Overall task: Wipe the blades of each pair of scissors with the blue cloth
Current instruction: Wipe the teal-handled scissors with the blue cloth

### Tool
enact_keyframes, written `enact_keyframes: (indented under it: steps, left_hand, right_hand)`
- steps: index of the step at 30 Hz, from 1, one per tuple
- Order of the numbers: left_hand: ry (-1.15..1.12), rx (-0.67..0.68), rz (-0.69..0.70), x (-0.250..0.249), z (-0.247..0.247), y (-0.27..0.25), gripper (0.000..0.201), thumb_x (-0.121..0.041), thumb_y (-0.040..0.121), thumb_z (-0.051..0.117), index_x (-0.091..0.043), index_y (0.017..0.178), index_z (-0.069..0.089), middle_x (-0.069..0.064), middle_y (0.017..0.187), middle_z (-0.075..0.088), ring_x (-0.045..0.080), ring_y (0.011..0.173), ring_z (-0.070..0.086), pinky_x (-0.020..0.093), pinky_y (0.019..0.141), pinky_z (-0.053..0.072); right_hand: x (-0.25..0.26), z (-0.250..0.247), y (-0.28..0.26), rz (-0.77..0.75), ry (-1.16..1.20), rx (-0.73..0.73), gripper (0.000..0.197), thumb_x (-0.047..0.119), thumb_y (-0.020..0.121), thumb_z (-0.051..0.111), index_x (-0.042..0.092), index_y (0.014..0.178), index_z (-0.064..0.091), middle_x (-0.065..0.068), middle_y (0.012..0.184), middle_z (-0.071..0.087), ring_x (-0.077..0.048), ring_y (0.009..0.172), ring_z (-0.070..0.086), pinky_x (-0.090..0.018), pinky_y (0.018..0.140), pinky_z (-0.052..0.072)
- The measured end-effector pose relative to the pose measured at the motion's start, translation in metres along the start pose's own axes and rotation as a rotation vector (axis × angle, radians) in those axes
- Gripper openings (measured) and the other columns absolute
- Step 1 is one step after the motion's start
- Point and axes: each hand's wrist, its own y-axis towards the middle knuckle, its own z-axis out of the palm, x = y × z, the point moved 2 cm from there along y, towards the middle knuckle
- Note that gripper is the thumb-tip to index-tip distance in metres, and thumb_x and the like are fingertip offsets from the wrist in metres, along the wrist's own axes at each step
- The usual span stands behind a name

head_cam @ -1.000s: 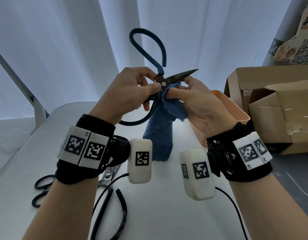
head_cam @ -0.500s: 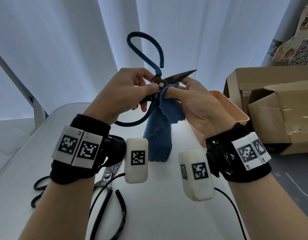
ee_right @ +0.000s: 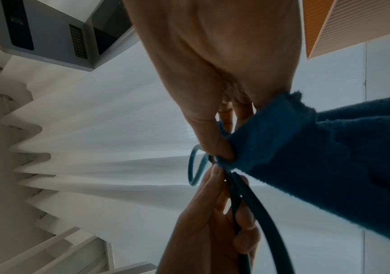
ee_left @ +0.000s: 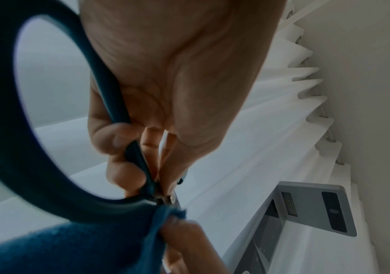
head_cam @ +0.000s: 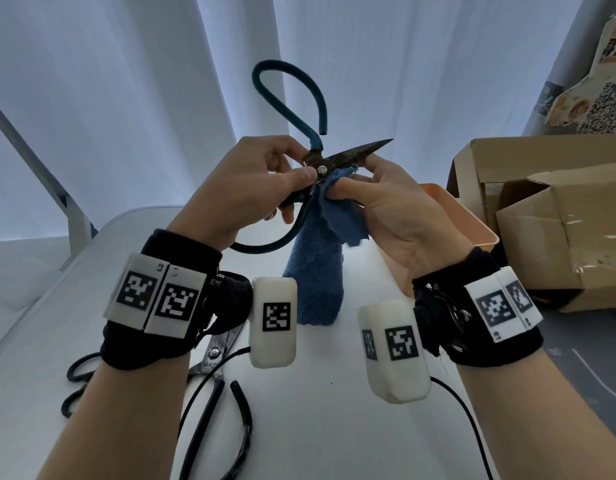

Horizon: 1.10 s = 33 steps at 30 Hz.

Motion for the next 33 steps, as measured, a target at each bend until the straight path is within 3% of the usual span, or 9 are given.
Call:
enact_keyframes:
  steps: [2, 6, 8, 12, 14, 17, 23, 27, 33]
  left_hand:
    - [-0.006, 0.008, -0.008, -0.0003, 0.0, -0.0003, 0.006, -0.018, 0.095, 0.065, -0.017, 0.098, 0.07, 0.003, 0.065, 0.058, 0.016, 0.05, 0.056, 0.02, 0.043, 0.039]
    - [-0.001, 0.021, -0.006, -0.0006, 0.0001, -0.0012, 0.007, -0.018, 0.094, 0.066, -0.016, 0.099, 0.071, 0.003, 0.065, 0.06, 0.016, 0.049, 0.056, 0.02, 0.043, 0.039]
    - [-0.007, 0.009, -0.01, -0.0001, -0.0019, -0.0012, 0.006, -0.017, 0.094, 0.066, -0.016, 0.099, 0.07, 0.003, 0.065, 0.059, 0.015, 0.049, 0.056, 0.02, 0.043, 0.039]
    - [-0.029, 0.021, -0.03, -0.0004, -0.0036, -0.0013, 0.006, -0.017, 0.095, 0.065, -0.016, 0.097, 0.07, 0.0, 0.063, 0.058, 0.015, 0.049, 0.056, 0.02, 0.043, 0.038]
    - [-0.037, 0.026, -0.036, -0.0009, -0.0034, -0.0013, 0.006, -0.017, 0.096, 0.065, -0.017, 0.097, 0.07, -0.003, 0.061, 0.058, 0.015, 0.05, 0.056, 0.02, 0.044, 0.039]
    - [-0.05, 0.024, -0.044, -0.001, -0.0035, -0.0014, 0.007, -0.017, 0.096, 0.064, -0.016, 0.098, 0.07, -0.005, 0.06, 0.058, 0.015, 0.051, 0.057, 0.02, 0.044, 0.039]
    - [-0.037, 0.025, -0.04, 0.0, -0.0007, -0.0014, 0.006, -0.017, 0.096, 0.064, -0.016, 0.099, 0.069, -0.003, 0.06, 0.057, 0.016, 0.051, 0.056, 0.02, 0.044, 0.039]
    - [-0.042, 0.025, -0.049, -0.0005, -0.0016, -0.0013, 0.006, -0.018, 0.096, 0.064, -0.017, 0.099, 0.07, -0.006, 0.059, 0.058, 0.014, 0.051, 0.057, 0.019, 0.044, 0.039]
    - [-0.026, 0.012, -0.045, 0.0007, -0.002, -0.0008, 0.006, -0.017, 0.096, 0.064, -0.017, 0.098, 0.069, -0.004, 0.06, 0.059, 0.015, 0.05, 0.056, 0.02, 0.043, 0.039]
  right_hand:
    - [0.0, 0.0001, 0.0004, -0.001, -0.003, -0.004, 0.038, -0.001, 0.084, 0.072, 0.001, 0.12, 0.061, -0.017, 0.108, 0.074, -0.032, 0.104, 0.071, -0.043, 0.089, 0.059]
    - [0.0026, -0.0024, -0.0002, -0.015, -0.077, 0.002, 0.023, -0.005, 0.088, 0.061, 0.002, 0.11, 0.062, -0.01, 0.085, 0.073, -0.025, 0.082, 0.071, -0.036, 0.076, 0.061]
    - [0.0039, -0.005, -0.0015, -0.001, -0.021, 0.041, 0.03, -0.01, 0.088, 0.058, 0.0, 0.116, 0.06, -0.014, 0.091, 0.07, -0.026, 0.081, 0.067, -0.032, 0.072, 0.06]
    - [0.0055, -0.0044, -0.0024, 0.01, 0.028, 0.057, 0.041, -0.002, 0.087, 0.069, -0.001, 0.126, 0.057, -0.019, 0.11, 0.072, -0.031, 0.099, 0.071, -0.037, 0.088, 0.059]
    - [0.0043, -0.0029, -0.0019, 0.01, 0.017, 0.014, 0.042, 0.005, 0.086, 0.073, -0.001, 0.124, 0.058, -0.018, 0.108, 0.073, -0.029, 0.098, 0.072, -0.041, 0.093, 0.058]
    - [0.004, -0.0027, -0.0021, 0.016, 0.038, 0.002, 0.039, 0.007, 0.086, 0.073, -0.001, 0.121, 0.059, -0.013, 0.099, 0.073, -0.026, 0.091, 0.072, -0.042, 0.092, 0.057]
    - [0.004, -0.0047, -0.0017, -0.005, 0.025, 0.02, 0.043, -0.002, 0.084, 0.072, -0.001, 0.125, 0.057, -0.017, 0.112, 0.074, -0.03, 0.106, 0.071, -0.04, 0.098, 0.055]
    - [0.0043, -0.0058, -0.0013, -0.001, 0.021, -0.017, 0.037, 0.006, 0.082, 0.077, 0.003, 0.115, 0.062, -0.009, 0.085, 0.073, -0.024, 0.084, 0.071, -0.037, 0.083, 0.057]
    - [0.0038, -0.0036, -0.0011, 0.003, 0.013, 0.015, 0.043, -0.004, 0.085, 0.071, 0.0, 0.126, 0.057, -0.02, 0.111, 0.073, -0.035, 0.107, 0.07, -0.045, 0.098, 0.055]
